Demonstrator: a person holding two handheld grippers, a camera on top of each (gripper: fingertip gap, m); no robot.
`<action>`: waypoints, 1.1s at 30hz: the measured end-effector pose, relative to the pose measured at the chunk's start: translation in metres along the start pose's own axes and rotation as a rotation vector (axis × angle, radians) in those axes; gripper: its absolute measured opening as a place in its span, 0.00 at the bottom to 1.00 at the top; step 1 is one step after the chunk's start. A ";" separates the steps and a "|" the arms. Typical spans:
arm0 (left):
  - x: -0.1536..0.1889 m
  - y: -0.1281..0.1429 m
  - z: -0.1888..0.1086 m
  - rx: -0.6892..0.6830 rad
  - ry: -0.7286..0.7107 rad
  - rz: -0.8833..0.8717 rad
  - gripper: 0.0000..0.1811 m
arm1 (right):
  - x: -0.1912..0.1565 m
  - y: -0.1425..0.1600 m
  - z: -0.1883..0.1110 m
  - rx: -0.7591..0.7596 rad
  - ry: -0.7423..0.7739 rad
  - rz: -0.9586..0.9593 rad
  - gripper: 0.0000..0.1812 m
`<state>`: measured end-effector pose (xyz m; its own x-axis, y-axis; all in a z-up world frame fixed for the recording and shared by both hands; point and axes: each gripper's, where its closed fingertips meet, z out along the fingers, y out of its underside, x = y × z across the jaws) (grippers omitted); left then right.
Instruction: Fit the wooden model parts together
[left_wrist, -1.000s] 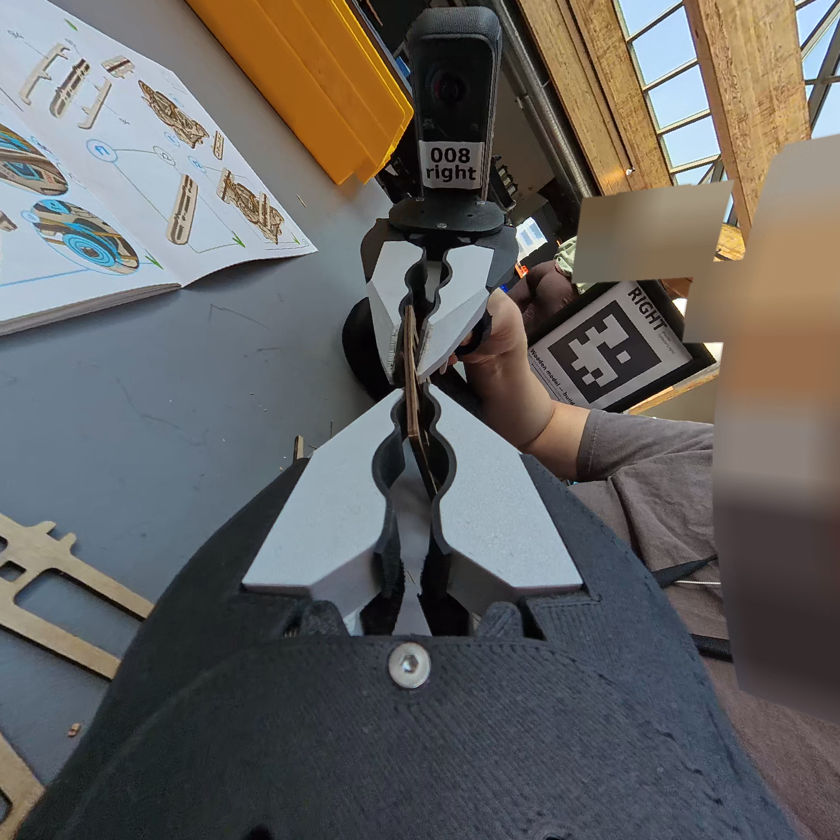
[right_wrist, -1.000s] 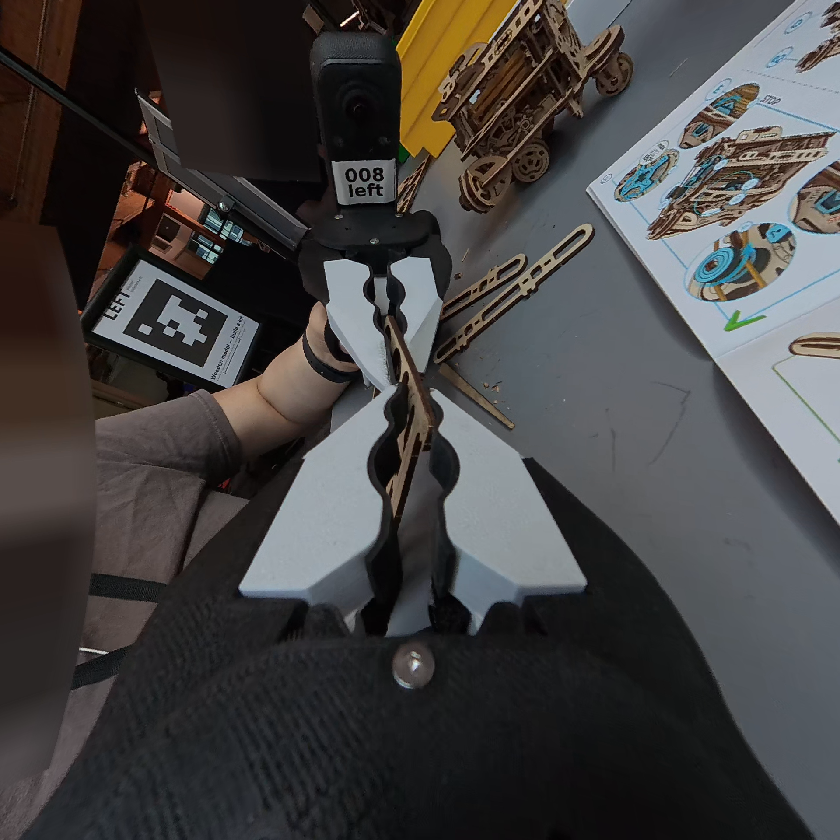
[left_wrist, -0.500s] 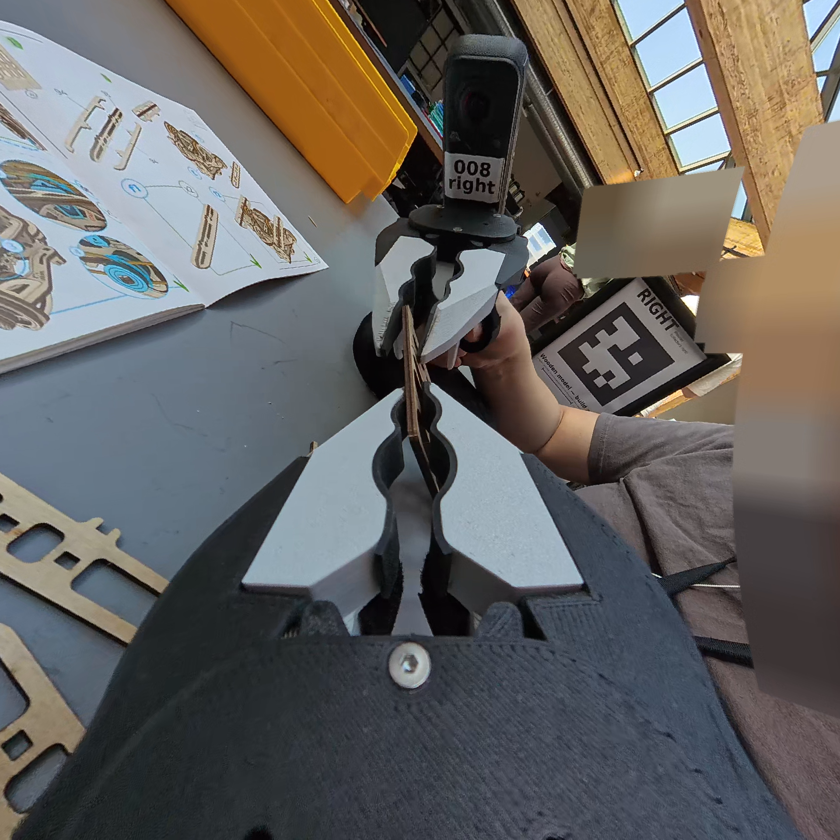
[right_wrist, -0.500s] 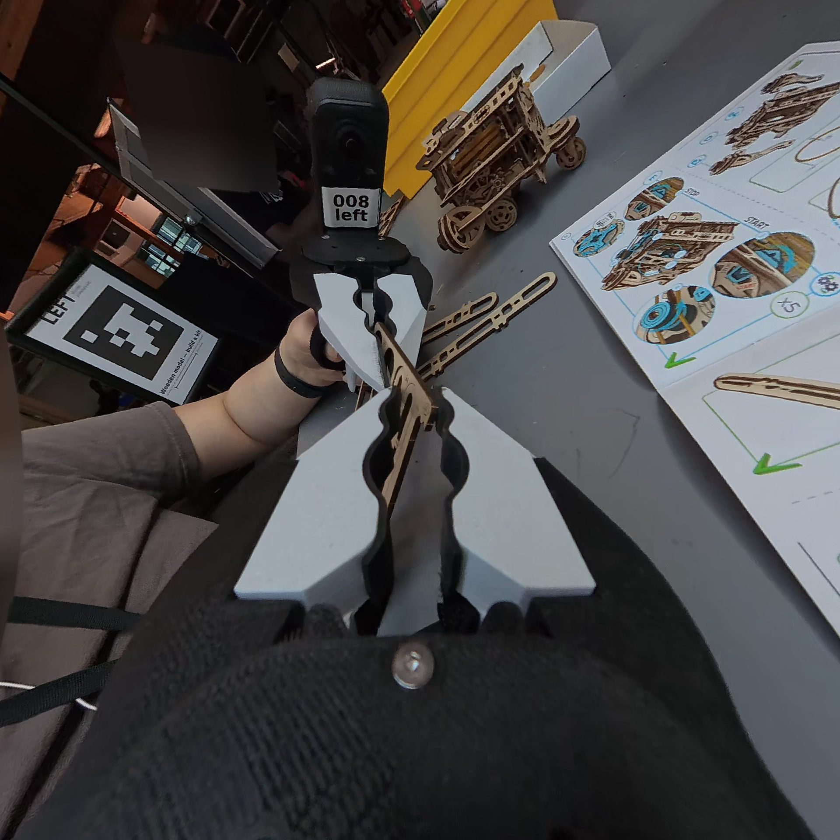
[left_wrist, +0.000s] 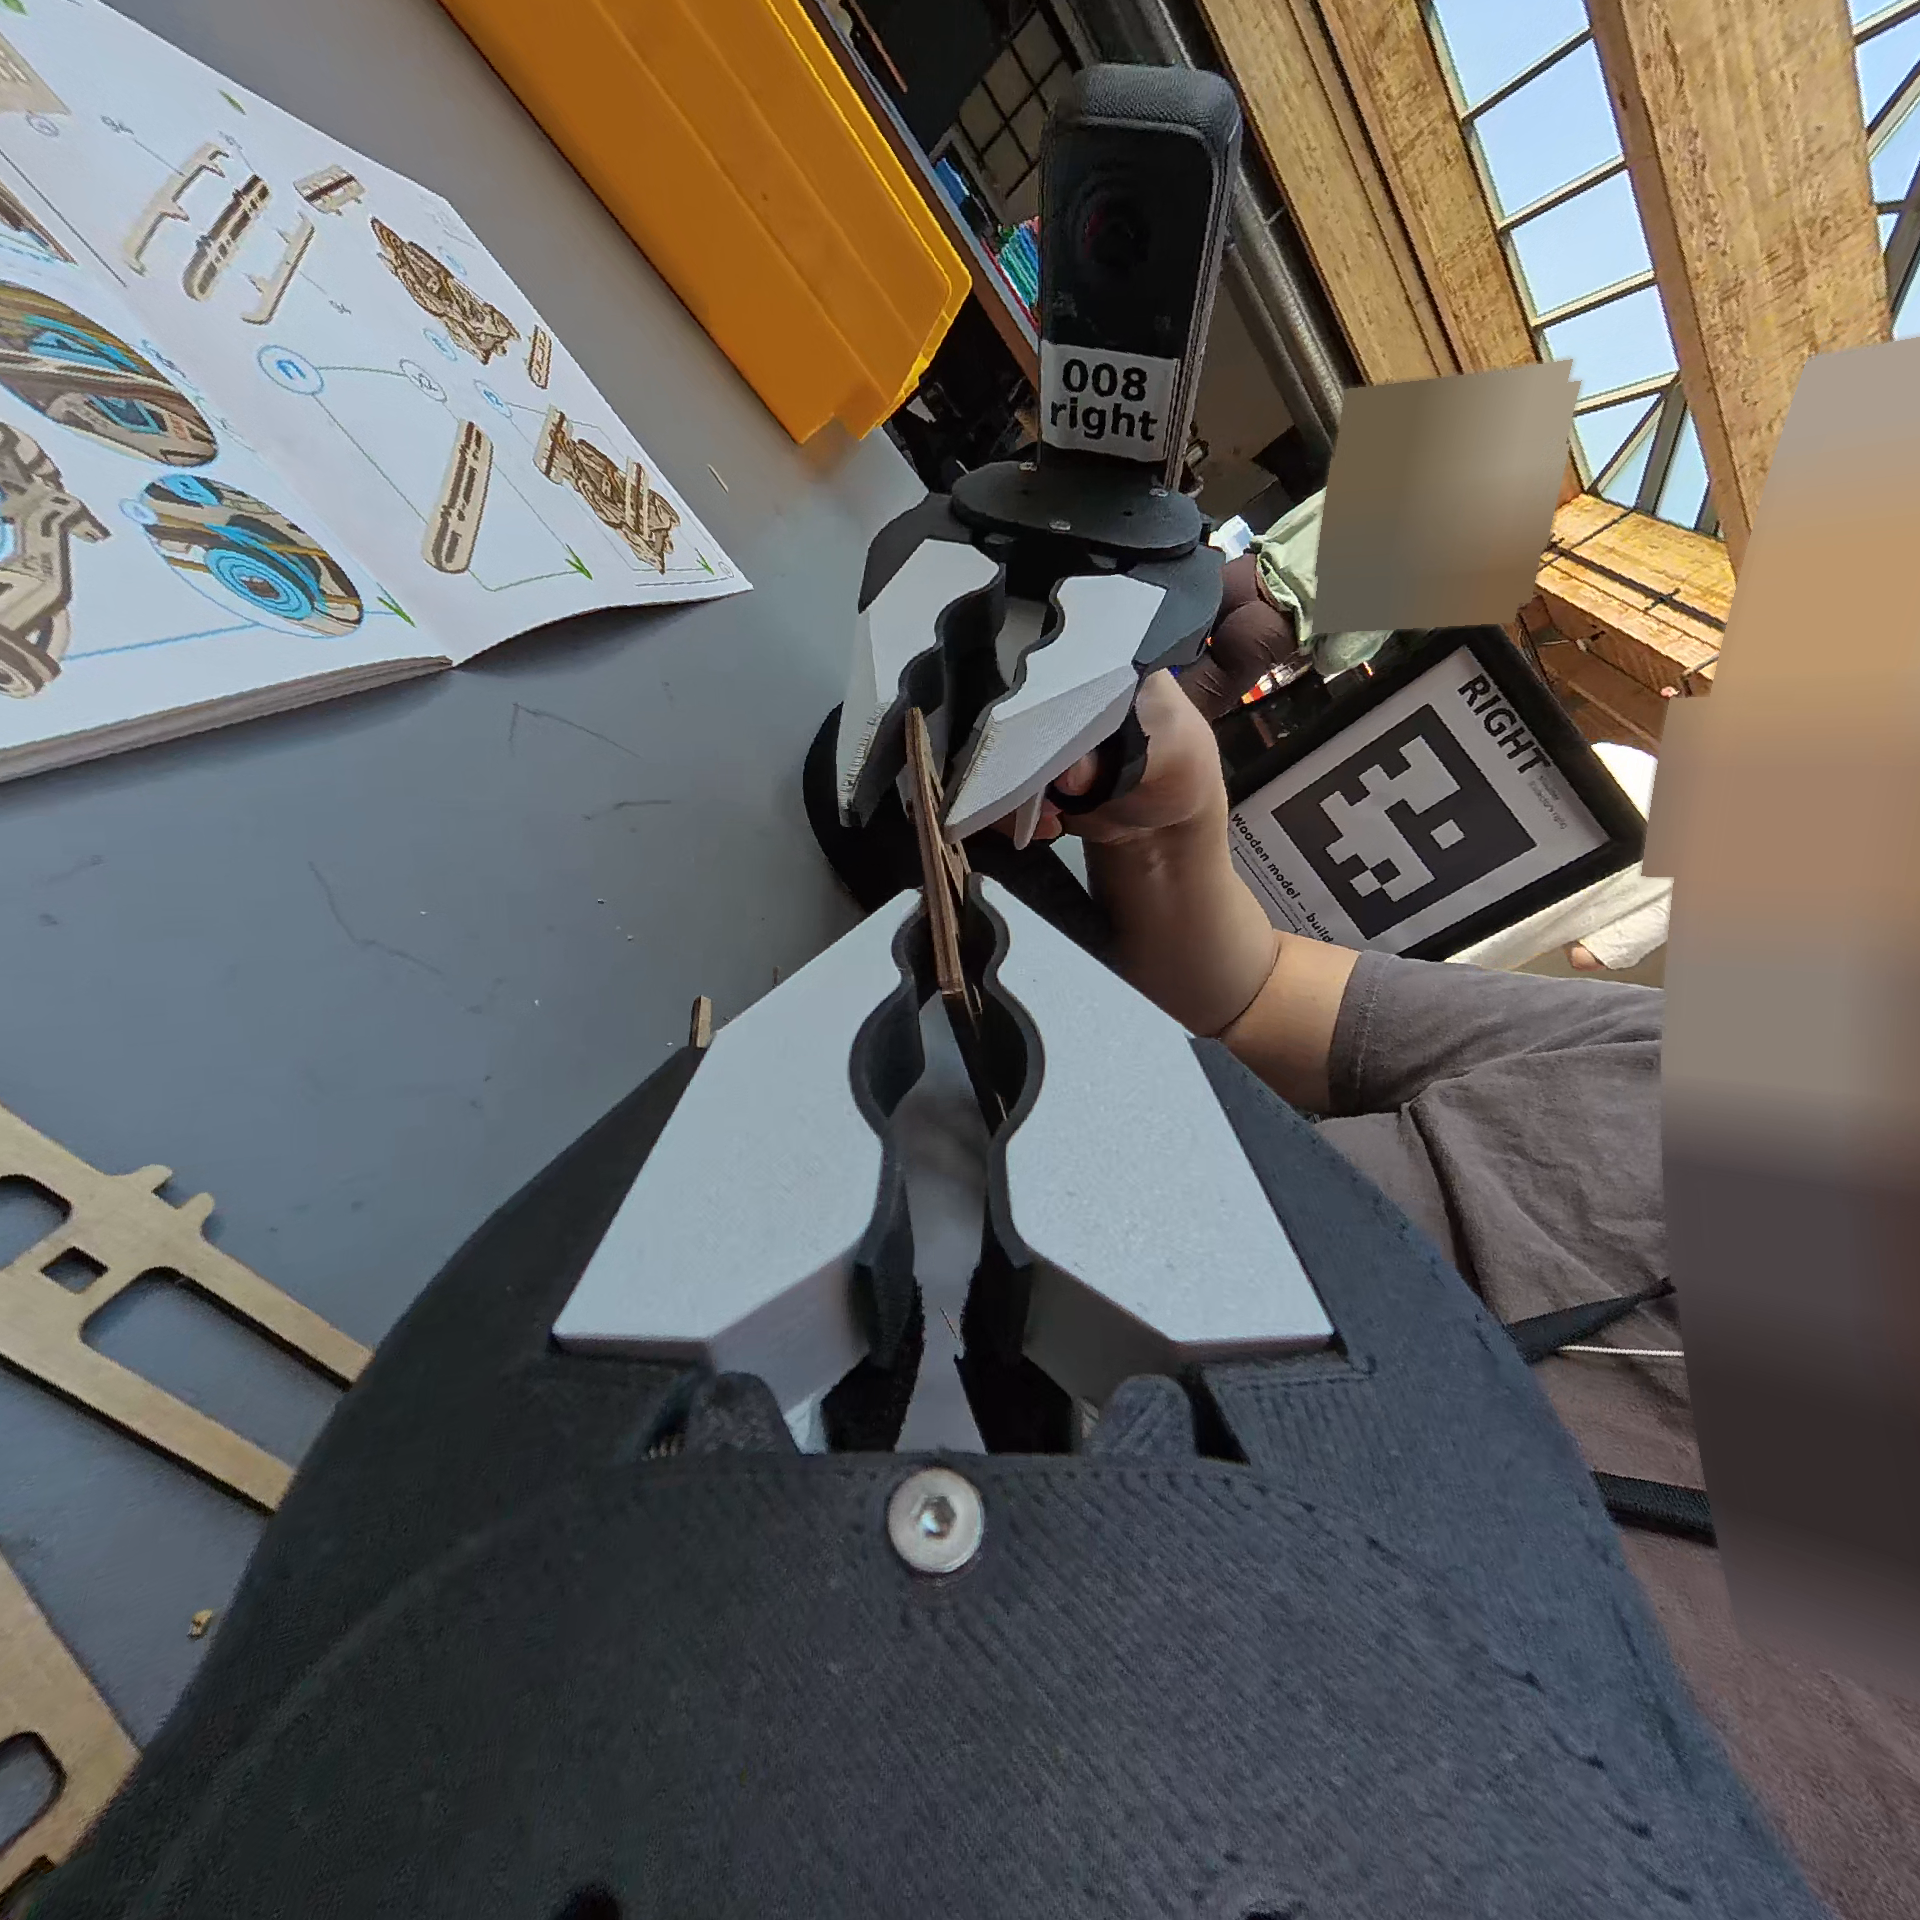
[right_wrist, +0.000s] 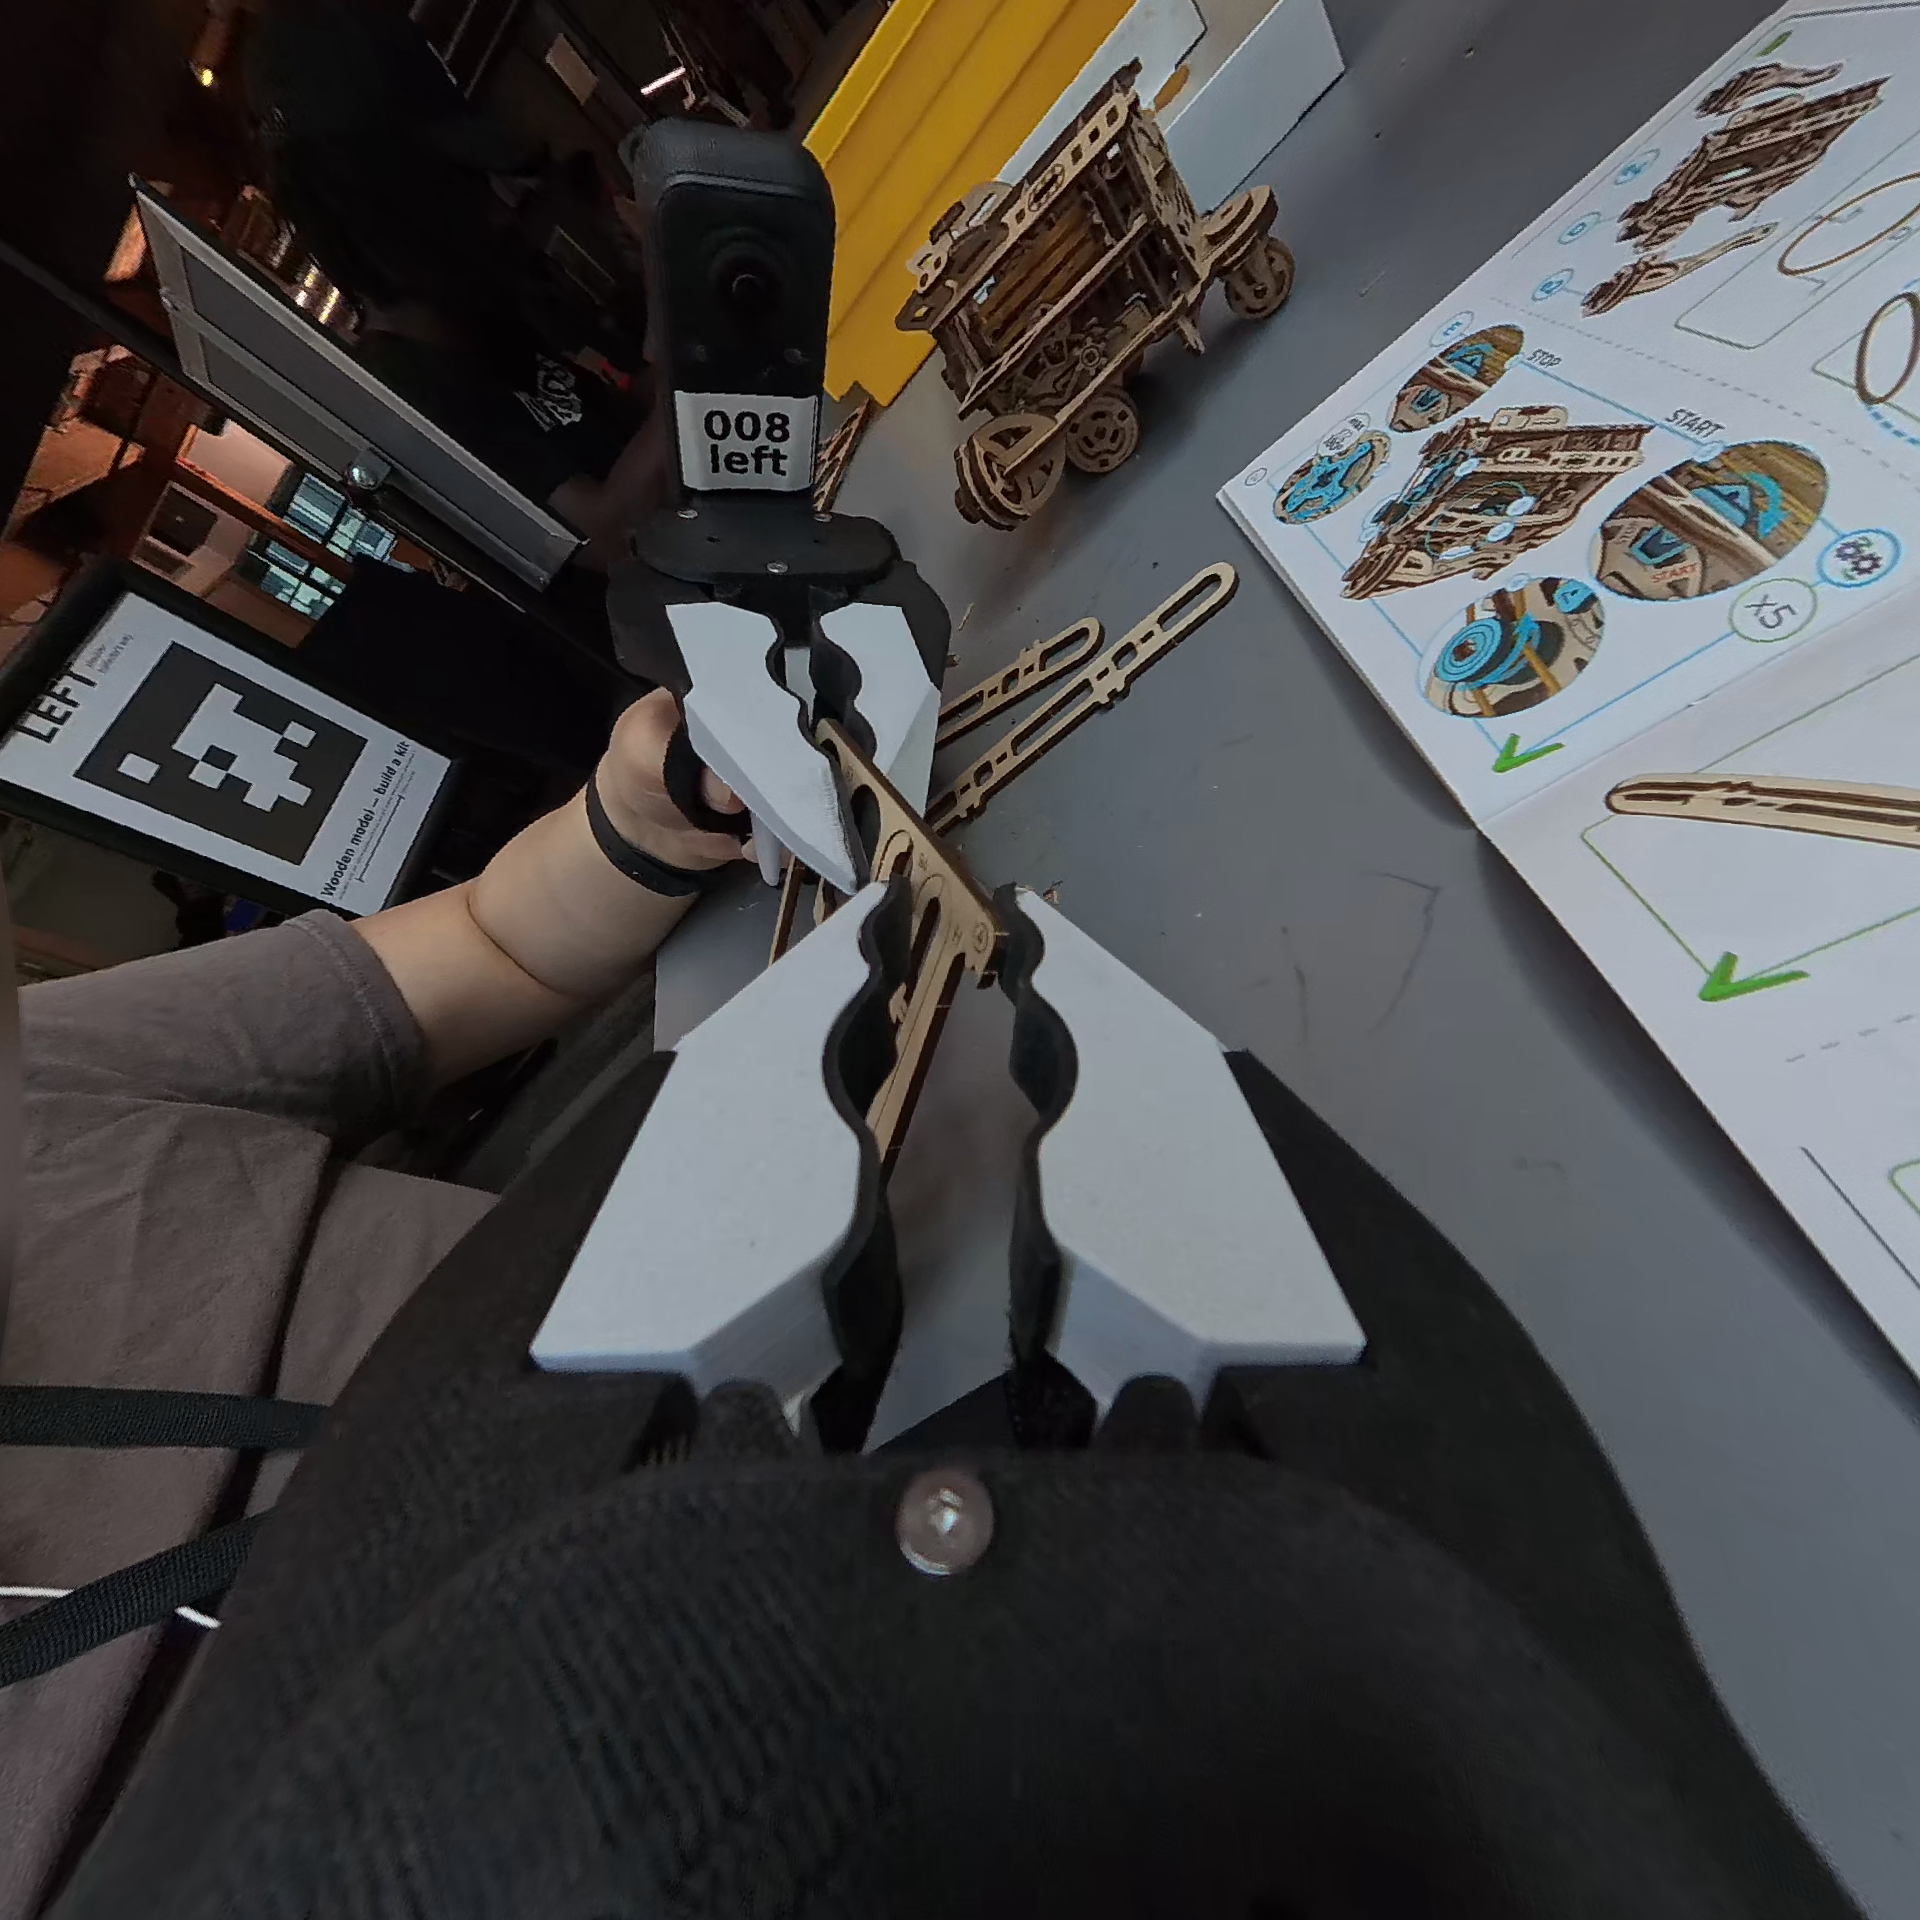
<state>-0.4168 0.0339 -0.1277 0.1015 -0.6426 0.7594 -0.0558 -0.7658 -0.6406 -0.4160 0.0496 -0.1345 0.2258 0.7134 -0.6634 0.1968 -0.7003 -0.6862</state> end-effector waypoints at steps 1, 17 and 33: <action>0.000 0.000 0.000 0.001 0.002 -0.007 0.00 | 0.001 0.001 0.000 -0.003 0.004 -0.003 0.08; -0.007 -0.003 -0.004 0.008 -0.022 0.044 0.01 | -0.001 0.007 -0.001 -0.029 0.000 0.014 0.11; -0.005 -0.005 -0.006 0.019 -0.025 0.025 0.00 | -0.006 0.020 0.007 -0.101 -0.028 -0.012 0.08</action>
<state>-0.4234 0.0406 -0.1278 0.1249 -0.6603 0.7405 -0.0396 -0.7491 -0.6613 -0.4206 0.0314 -0.1461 0.1967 0.7215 -0.6639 0.2952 -0.6893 -0.6616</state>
